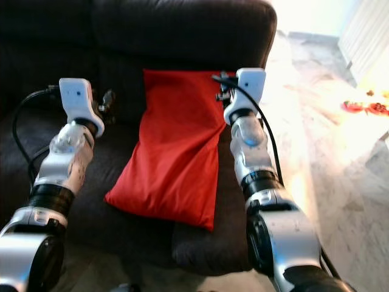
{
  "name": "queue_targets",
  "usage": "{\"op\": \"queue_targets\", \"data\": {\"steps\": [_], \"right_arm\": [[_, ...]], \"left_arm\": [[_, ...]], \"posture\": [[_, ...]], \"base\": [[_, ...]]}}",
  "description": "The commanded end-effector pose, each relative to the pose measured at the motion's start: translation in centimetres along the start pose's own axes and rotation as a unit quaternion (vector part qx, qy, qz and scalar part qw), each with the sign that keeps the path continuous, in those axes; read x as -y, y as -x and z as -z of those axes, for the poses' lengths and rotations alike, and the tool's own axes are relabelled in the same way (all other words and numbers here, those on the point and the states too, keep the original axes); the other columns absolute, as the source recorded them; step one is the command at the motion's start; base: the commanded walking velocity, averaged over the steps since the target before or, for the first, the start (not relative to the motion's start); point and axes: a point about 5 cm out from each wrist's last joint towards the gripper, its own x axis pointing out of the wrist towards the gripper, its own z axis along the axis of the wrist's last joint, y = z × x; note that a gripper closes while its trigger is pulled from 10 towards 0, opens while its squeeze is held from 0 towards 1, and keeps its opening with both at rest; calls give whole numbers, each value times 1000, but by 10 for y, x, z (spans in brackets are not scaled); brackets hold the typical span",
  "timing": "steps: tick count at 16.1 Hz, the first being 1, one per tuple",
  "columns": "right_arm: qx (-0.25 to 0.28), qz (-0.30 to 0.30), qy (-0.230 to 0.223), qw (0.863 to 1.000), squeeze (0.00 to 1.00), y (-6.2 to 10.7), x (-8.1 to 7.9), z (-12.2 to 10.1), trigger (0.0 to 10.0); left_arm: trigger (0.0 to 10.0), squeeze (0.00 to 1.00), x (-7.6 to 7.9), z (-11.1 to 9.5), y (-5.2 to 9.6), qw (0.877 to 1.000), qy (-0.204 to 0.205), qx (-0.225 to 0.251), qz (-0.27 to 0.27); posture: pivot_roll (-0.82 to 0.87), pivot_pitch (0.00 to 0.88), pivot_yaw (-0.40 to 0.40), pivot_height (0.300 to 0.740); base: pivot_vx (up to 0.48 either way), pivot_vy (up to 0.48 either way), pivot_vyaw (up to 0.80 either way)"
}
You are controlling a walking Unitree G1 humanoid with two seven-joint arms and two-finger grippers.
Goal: Move the pillow to the sofa from floor
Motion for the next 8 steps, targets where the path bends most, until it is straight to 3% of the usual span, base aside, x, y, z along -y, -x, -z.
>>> {"op": "queue_targets", "data": {"steps": [1,3,6,8], "right_arm": [[7,5,2,1000,0,4,4,2,10000],[0,17,8,1000,0,19,15,15,10000],[-25,28,10,999,0,42,26,35,10000],[-66,23,8,998,0,65,31,58,10000]], "left_arm": [[10000,0,6,-3,4,1000,-14,15,13],[10000,0,5,13,23,999,-34,9,14],[10000,0,-3,31,44,1000,-20,-20,-3],[10000,0,-8,50,60,998,-10,-56,-22]], "posture": [[96,147,-68,740],[84,146,-65,740],[77,143,-63,740],[71,141,-62,740]], "base": [[0,0,0],[0,0,0],[0,0,0],[0,0,0]]}}
